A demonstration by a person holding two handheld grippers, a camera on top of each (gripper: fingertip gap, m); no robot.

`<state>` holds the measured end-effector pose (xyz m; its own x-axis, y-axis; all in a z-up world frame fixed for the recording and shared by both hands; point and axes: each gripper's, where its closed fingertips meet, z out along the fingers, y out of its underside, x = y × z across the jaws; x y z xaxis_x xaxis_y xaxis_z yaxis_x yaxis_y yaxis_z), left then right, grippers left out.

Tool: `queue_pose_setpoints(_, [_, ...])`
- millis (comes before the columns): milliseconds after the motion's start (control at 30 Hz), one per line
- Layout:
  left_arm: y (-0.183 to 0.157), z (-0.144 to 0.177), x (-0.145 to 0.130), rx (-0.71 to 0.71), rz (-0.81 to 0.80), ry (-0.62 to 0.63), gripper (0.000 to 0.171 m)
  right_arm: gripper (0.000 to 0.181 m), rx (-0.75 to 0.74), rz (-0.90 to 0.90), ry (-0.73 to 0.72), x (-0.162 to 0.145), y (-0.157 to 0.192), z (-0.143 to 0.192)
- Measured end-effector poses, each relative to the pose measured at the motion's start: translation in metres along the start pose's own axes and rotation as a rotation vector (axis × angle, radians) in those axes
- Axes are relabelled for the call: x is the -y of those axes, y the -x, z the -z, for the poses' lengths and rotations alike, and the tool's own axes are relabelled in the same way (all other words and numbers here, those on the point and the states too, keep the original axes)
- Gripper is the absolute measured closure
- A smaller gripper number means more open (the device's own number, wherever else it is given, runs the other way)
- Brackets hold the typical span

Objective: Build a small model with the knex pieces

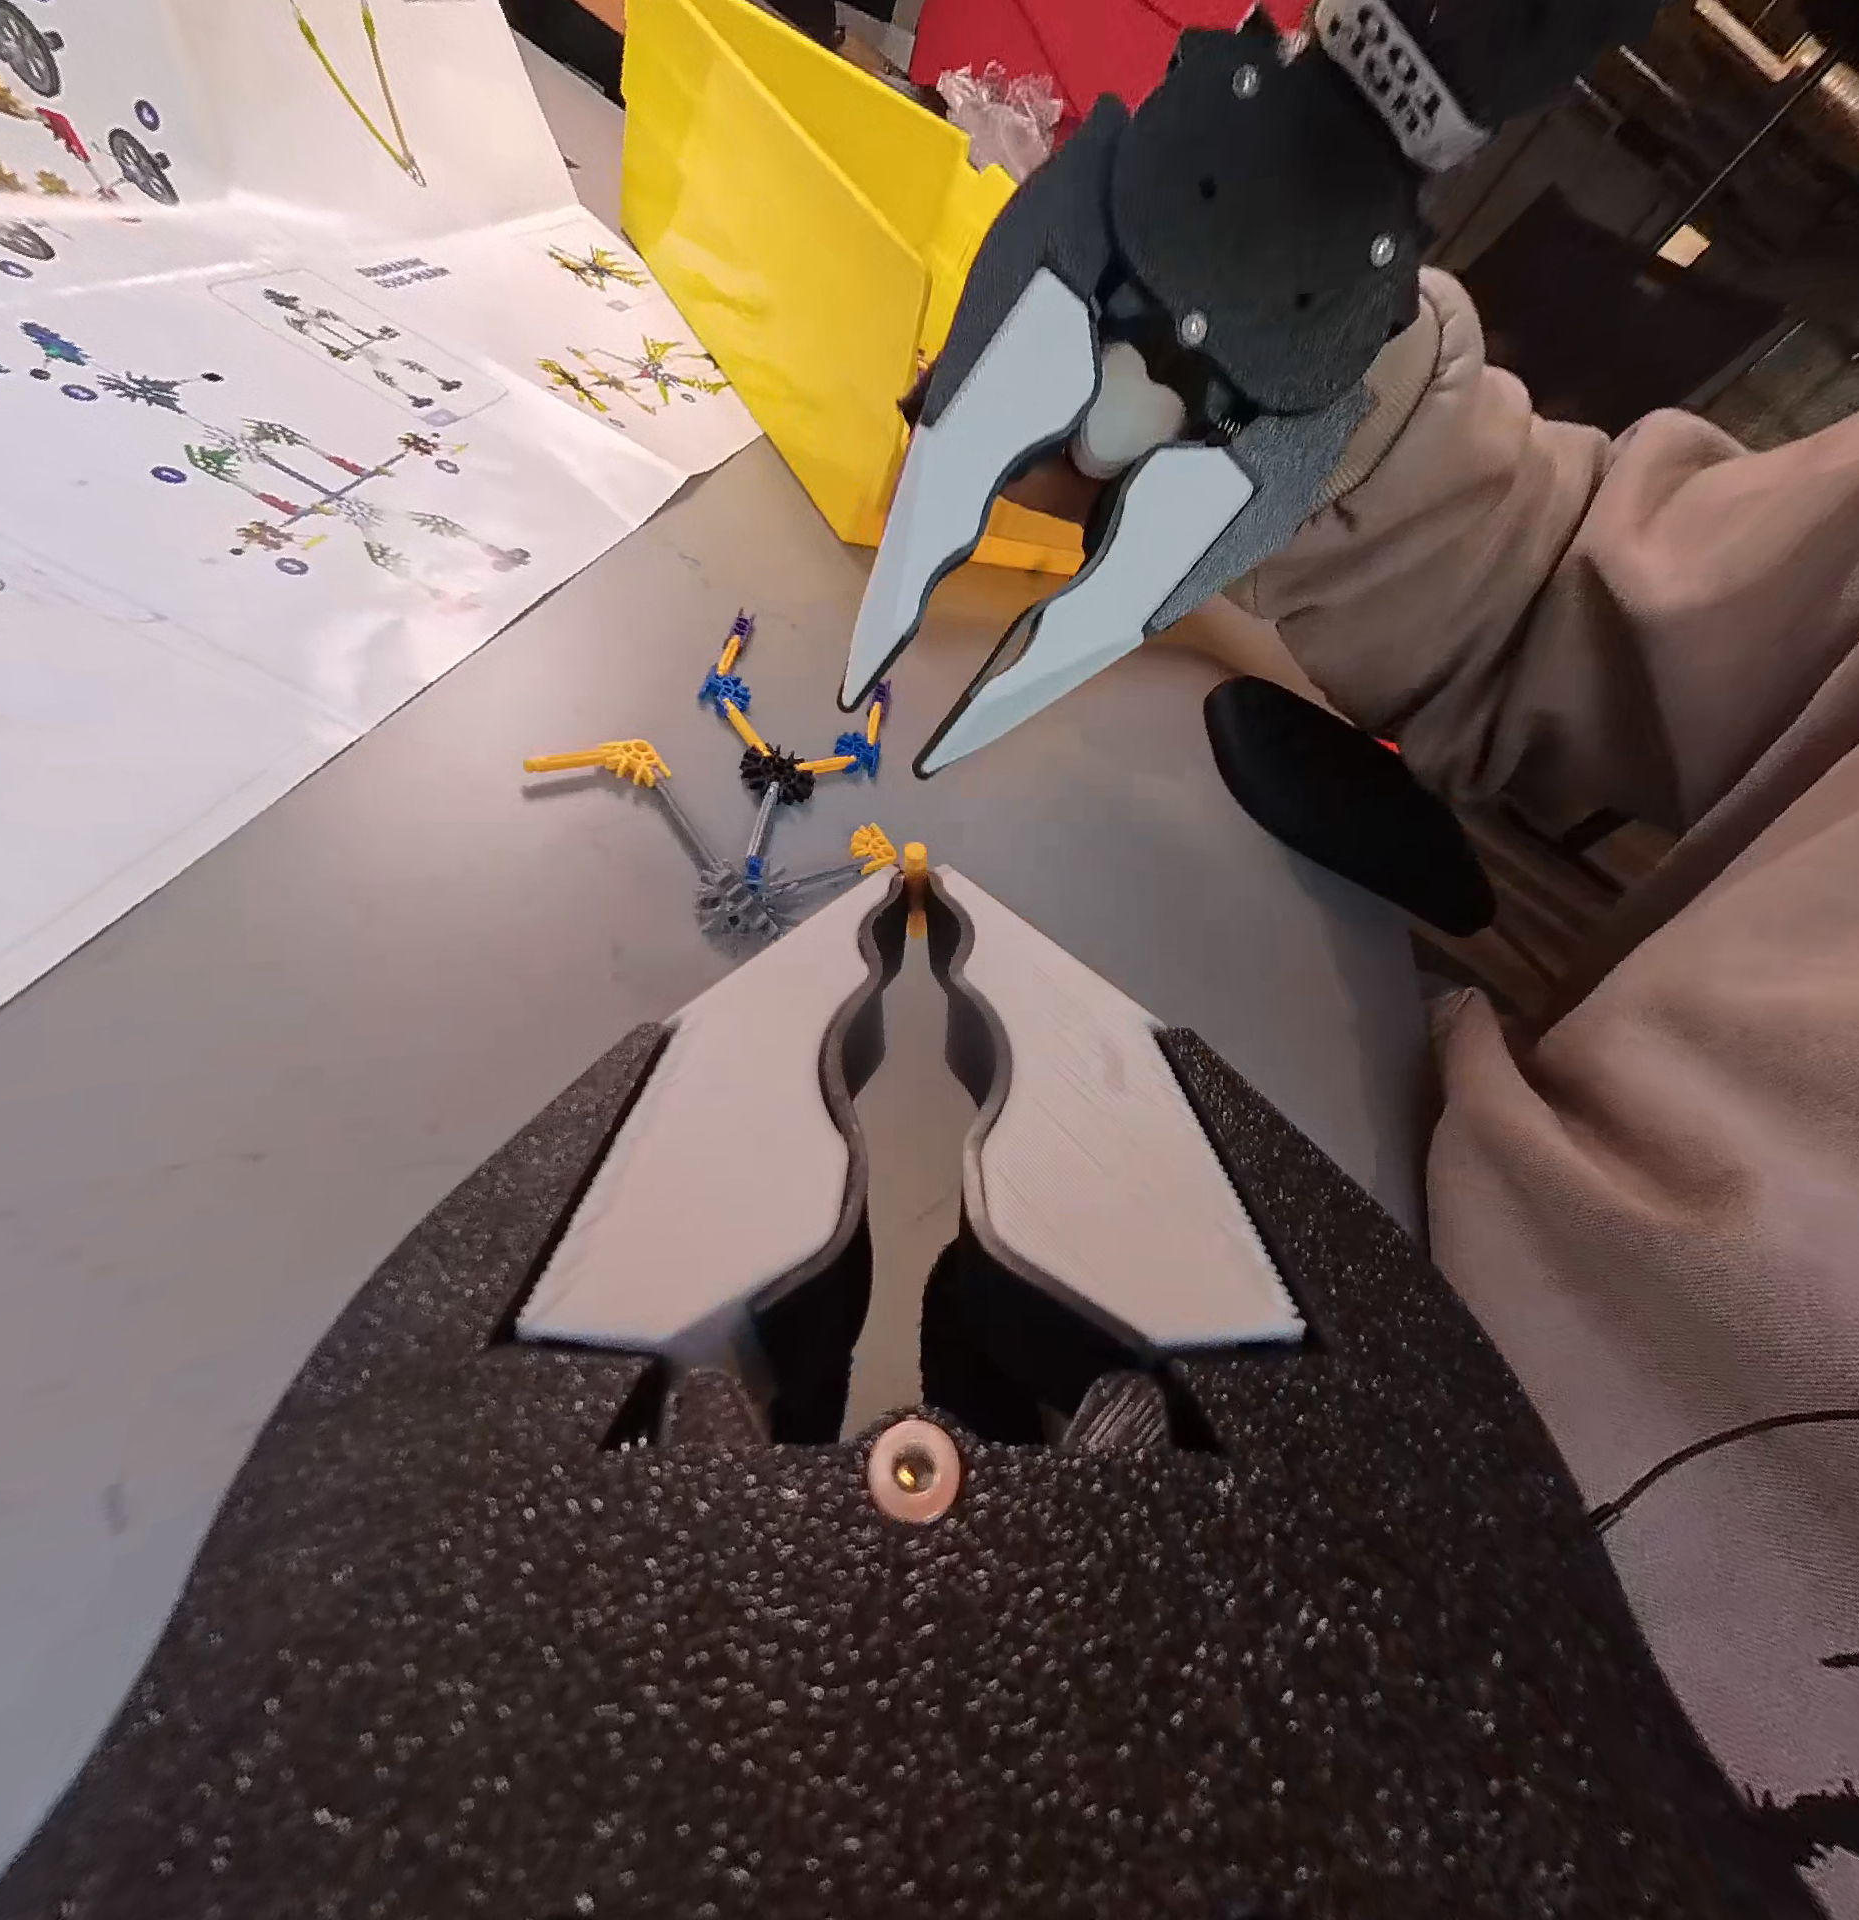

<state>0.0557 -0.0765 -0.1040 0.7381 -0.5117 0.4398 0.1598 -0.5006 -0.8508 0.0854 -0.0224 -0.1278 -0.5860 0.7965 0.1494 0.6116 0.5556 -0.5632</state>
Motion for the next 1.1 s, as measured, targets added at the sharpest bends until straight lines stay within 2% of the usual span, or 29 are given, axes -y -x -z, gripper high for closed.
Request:
queue_pose_setpoints(167, [0.000,-0.002,-0.001,0.002,0.005,0.003,0.169,0.159,-0.008,-0.099,0.118,-0.047,0.011,-0.009])
queue_pose_setpoints(367, [0.004,-0.001,-0.001,0.017,0.009,0.001,0.169,0.159,-0.067,-0.264,0.077,-0.054,0.004,-0.001])
queue_pose_setpoints(467, [0.005,0.000,0.000,0.020,0.009,-0.007,0.169,0.158,-0.073,-0.318,0.158,-0.072,0.003,-0.003])
queue_pose_setpoints(533, [0.004,0.000,0.001,0.014,0.013,-0.008,0.169,0.176,-0.056,-0.350,0.104,-0.064,0.005,-0.003])
queue_pose_setpoints(667, [0.002,0.000,0.000,0.007,0.010,-0.002,0.169,0.179,-0.009,-0.365,0.047,-0.043,0.026,-0.014])
queue_pose_setpoints(800, [0.001,-0.001,-0.001,-0.004,0.016,0.002,0.169,0.177,-0.015,-0.413,0.025,-0.028,0.039,-0.022])
queue_pose_setpoints(900, [-0.001,-0.001,-0.001,-0.013,0.017,-0.002,0.169,0.164,0.042,-0.440,-0.021,-0.016,0.050,-0.019])
queue_pose_setpoints(1100, [-0.022,0.002,0.015,-0.113,-0.013,-0.096,0.169,0.161,-0.040,-0.336,-0.316,0.036,0.024,0.016])
